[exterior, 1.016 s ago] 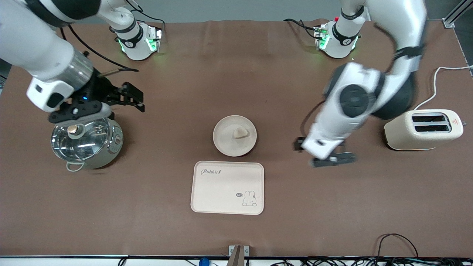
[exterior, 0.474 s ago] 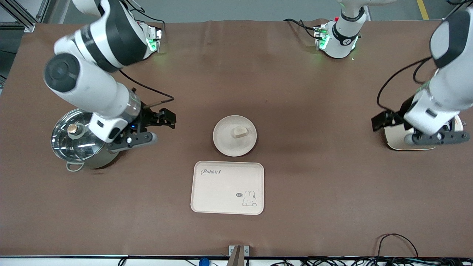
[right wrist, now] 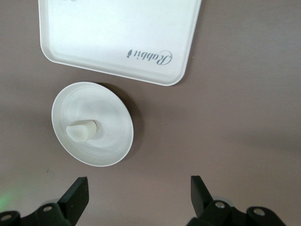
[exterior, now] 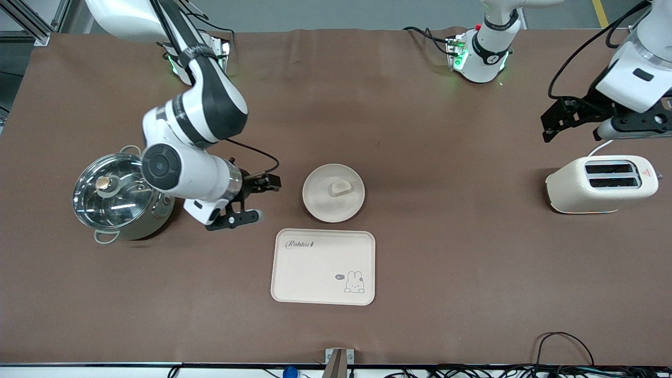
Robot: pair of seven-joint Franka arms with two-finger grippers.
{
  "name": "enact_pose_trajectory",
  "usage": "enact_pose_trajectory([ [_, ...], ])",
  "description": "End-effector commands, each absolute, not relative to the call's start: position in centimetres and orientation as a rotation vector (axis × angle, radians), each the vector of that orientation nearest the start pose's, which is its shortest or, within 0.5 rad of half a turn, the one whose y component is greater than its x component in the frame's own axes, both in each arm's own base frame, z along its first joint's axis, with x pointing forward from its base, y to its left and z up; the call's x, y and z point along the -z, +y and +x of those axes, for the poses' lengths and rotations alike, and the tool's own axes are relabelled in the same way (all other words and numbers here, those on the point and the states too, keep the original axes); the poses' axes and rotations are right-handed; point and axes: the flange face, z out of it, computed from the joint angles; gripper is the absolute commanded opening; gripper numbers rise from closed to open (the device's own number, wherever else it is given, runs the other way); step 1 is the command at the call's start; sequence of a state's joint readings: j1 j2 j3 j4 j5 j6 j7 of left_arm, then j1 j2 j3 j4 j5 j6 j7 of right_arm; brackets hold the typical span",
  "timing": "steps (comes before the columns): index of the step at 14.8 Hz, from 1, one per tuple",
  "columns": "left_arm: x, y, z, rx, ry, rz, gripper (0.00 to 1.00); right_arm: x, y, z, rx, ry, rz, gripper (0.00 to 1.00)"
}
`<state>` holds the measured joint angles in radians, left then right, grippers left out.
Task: Place bun in plate and plate on tray
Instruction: 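Grasp the rim of the white plate with the right gripper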
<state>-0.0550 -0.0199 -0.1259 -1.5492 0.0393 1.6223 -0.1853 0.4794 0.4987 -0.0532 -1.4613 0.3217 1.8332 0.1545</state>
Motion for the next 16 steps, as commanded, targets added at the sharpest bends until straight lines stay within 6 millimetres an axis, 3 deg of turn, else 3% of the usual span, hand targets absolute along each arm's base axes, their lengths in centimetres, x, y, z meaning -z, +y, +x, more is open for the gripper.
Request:
enact_pose_trajectory([
  [1,-66.1,-9.6,56.2,0.189,-0.001,-3.132,1.00,-34.0,33.7,58.4,-0.242,-0.291,-2.876,0.93],
  [4,-65.7,-9.4,56.6,0.179,0.006,-3.137,1.00,-29.9,36.9,56.4,-0.237,-0.374,-2.882,0.90],
  [6,-65.6,-9.2,56.7,0.175,0.004,-3.146,1.00,-28.4,38.8,55.5,-0.207,-0.409,-2.883,0.87],
  [14,-65.5,-8.5,56.7,0.165,-0.013,-3.142,1.00,-22.5,38.4,56.6,-0.191,-0.392,-2.904,0.68],
  [16,-65.6,-8.5,56.7,0.168,-0.013,-3.142,1.00,-21.8,38.7,56.7,-0.168,-0.399,-2.903,0.63],
])
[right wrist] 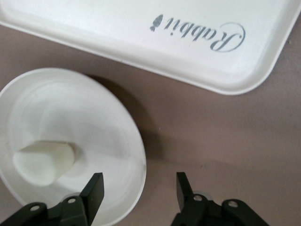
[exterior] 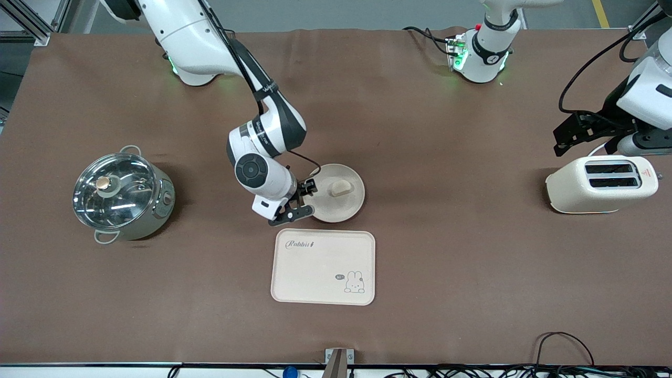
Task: Place bun in plate and plate on tray
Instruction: 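Grasp the rim of the white plate with the right gripper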
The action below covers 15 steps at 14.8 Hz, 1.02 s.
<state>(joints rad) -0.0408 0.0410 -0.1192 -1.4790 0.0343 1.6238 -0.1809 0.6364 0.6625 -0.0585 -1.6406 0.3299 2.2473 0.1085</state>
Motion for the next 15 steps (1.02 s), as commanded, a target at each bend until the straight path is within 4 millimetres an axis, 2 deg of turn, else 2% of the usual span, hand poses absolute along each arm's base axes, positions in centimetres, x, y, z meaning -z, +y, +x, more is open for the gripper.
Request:
enact_pose_trajectory([
  [1,-65.6,-8.5,56.7,0.170,-0.013,-3.143,1.00,-21.3,38.8,56.8,-0.172,-0.405,-2.904,0.61],
  [3,-65.6,-8.5,56.7,0.170,-0.011,-3.141,1.00,-20.0,38.9,56.8,-0.172,-0.405,-2.908,0.57],
  [7,-65.6,-8.9,56.7,0.168,-0.008,-3.154,1.00,-19.7,39.3,56.4,-0.190,-0.378,-2.882,0.45],
  [9,-65.6,-8.9,56.7,0.164,-0.010,-3.175,1.00,-19.2,39.7,56.1,-0.201,-0.379,-2.879,0.42],
  [12,-65.4,-9.2,56.6,0.154,-0.008,-3.184,1.00,-19.2,39.7,56.0,-0.204,-0.380,-2.878,0.28],
  [15,-65.5,-9.2,56.6,0.157,-0.007,-3.184,1.00,-18.6,39.9,55.8,-0.213,-0.395,-2.881,0.25],
])
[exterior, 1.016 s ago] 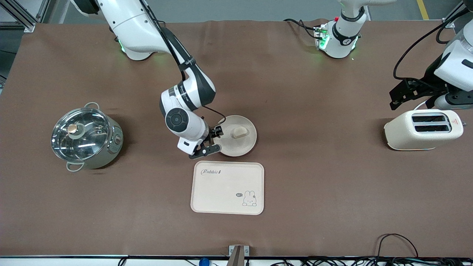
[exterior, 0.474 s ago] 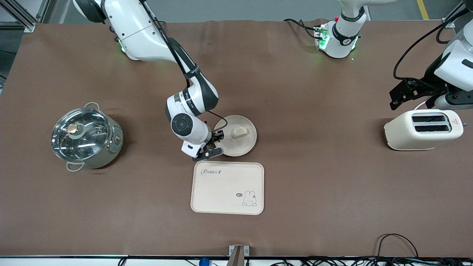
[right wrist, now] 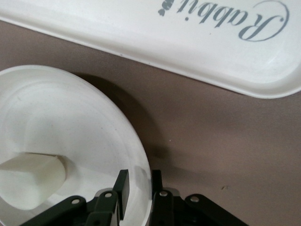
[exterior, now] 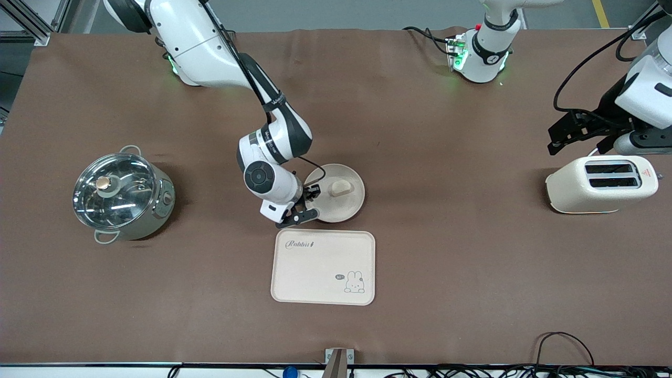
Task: Place bun in plate and plate on tray
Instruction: 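Move the plate with the bun onto the white tray with the right gripper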
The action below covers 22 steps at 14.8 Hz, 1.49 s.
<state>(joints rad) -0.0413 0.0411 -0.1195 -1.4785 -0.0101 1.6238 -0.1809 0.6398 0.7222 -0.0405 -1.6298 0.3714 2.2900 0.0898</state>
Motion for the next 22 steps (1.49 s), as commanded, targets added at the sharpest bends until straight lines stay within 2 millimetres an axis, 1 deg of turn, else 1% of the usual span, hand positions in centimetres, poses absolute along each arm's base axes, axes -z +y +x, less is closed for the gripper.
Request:
enact_pose_trajectory([
  [1,-65.5,-9.2,56.7,0.157,-0.008,-3.183,1.00,-18.6,39.7,55.9,-0.212,-0.392,-2.881,0.22],
  [3,-65.5,-9.1,56.7,0.157,-0.008,-3.183,1.00,-18.6,39.3,56.2,-0.213,-0.383,-2.881,0.12],
  [4,-65.5,-9.1,56.7,0.157,-0.008,-3.183,1.00,-18.7,39.4,56.1,-0.211,-0.385,-2.880,0.04],
  [5,-65.5,-9.1,56.7,0.157,-0.008,-3.183,1.00,-18.9,39.4,56.1,-0.211,-0.388,-2.882,0.01],
  [7,-65.5,-9.1,56.7,0.157,-0.010,-3.183,1.00,-19.3,39.3,56.3,-0.210,-0.380,-2.878,0.00],
  [9,-65.5,-9.1,56.7,0.157,-0.010,-3.183,1.00,-20.3,39.2,56.3,-0.226,-0.359,-2.867,0.00],
  [11,-65.5,-9.2,56.7,0.157,-0.008,-3.183,1.00,-23.3,39.2,56.7,-0.256,-0.277,-2.797,0.00],
  [12,-65.5,-9.2,56.7,0.157,-0.008,-3.183,1.00,-24.6,38.5,57.7,-0.251,-0.231,-2.766,0.00],
  [13,-65.5,-9.1,56.7,0.157,-0.010,-3.184,1.00,-25.5,37.4,59.1,-0.242,-0.191,-2.746,0.00],
  [14,-65.5,-9.1,56.7,0.157,-0.010,-3.184,1.00,-26.5,36.8,60.0,-0.244,-0.162,-2.723,0.00],
  [16,-65.5,-9.1,56.7,0.157,-0.010,-3.184,1.00,-28.7,36.7,61.1,-0.260,-0.142,-2.675,0.00],
  [17,-65.5,-9.1,56.7,0.157,-0.010,-3.184,1.00,-29.6,35.4,62.3,-0.241,-0.114,-2.664,0.00],
  [18,-65.5,-9.1,56.7,0.157,-0.010,-3.184,1.00,-30.1,34.2,63.5,-0.220,-0.082,-2.648,0.00],
  [19,-65.5,-9.1,56.7,0.157,-0.010,-3.184,1.00,-30.4,33.5,64.1,-0.214,-0.054,-2.631,0.00],
  [22,-65.5,-9.0,56.7,0.157,-0.010,-3.184,1.00,-31.8,32.7,65.2,-0.180,-0.029,-2.609,0.00],
])
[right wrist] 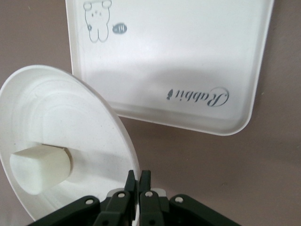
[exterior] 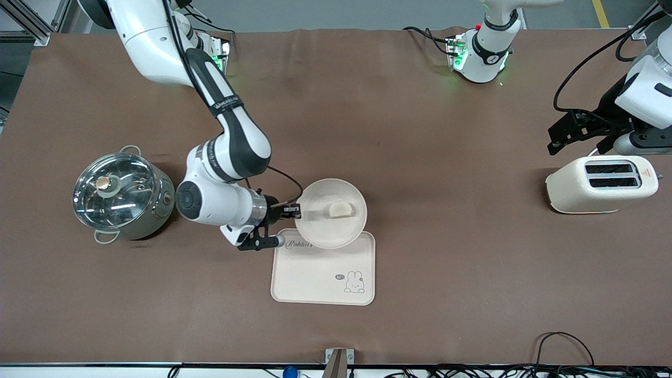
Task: Place bun in plate and plate on tray
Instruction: 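Move the plate with the bun onto the white tray with the right gripper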
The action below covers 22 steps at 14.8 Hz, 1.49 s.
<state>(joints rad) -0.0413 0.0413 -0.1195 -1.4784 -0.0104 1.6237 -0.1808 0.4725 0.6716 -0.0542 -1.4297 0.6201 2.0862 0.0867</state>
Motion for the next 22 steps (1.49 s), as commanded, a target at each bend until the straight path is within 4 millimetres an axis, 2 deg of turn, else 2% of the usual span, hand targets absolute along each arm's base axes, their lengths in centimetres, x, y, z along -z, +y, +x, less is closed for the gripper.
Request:
enact_pose_trajectory([
  [1,-65.5,-9.0,56.7,0.157,-0.010,-3.184,1.00,-32.1,32.3,65.6,-0.166,-0.023,-2.608,0.00],
  [3,-65.5,-9.1,56.7,0.157,-0.008,-3.184,1.00,-32.6,32.1,66.5,-0.126,-0.021,-2.603,0.00],
  [7,-65.5,-9.0,56.7,0.157,-0.010,-3.184,1.00,-31.5,31.6,68.0,-0.092,0.013,-2.604,0.00],
  [9,-65.5,-9.0,56.7,0.157,-0.010,-3.184,1.00,-29.8,31.0,69.0,-0.016,0.043,-2.612,0.00],
  [11,-65.5,-9.0,56.7,0.157,-0.010,-3.184,1.00,-28.0,31.5,69.5,0.032,0.067,-2.620,0.00],
  [12,-65.5,-9.0,56.7,0.157,-0.010,-3.184,1.00,-27.1,30.9,70.0,0.038,0.079,-2.623,0.00],
  [15,-65.4,-9.0,56.7,0.155,-0.010,-3.184,1.00,-24.0,31.6,71.1,0.035,0.081,-2.629,0.00],
  [17,-65.4,-9.0,56.7,0.155,-0.010,-3.184,1.00,-21.7,32.3,70.9,0.027,0.081,-2.638,0.00],
  [20,-65.4,-9.0,56.7,0.155,-0.010,-3.184,1.00,-20.9,32.7,70.8,0.066,0.089,-2.643,0.00],
  [22,-65.3,-9.0,56.7,0.152,-0.010,-3.184,1.00,-20.5,32.1,71.1,0.062,0.101,-2.644,0.00],
])
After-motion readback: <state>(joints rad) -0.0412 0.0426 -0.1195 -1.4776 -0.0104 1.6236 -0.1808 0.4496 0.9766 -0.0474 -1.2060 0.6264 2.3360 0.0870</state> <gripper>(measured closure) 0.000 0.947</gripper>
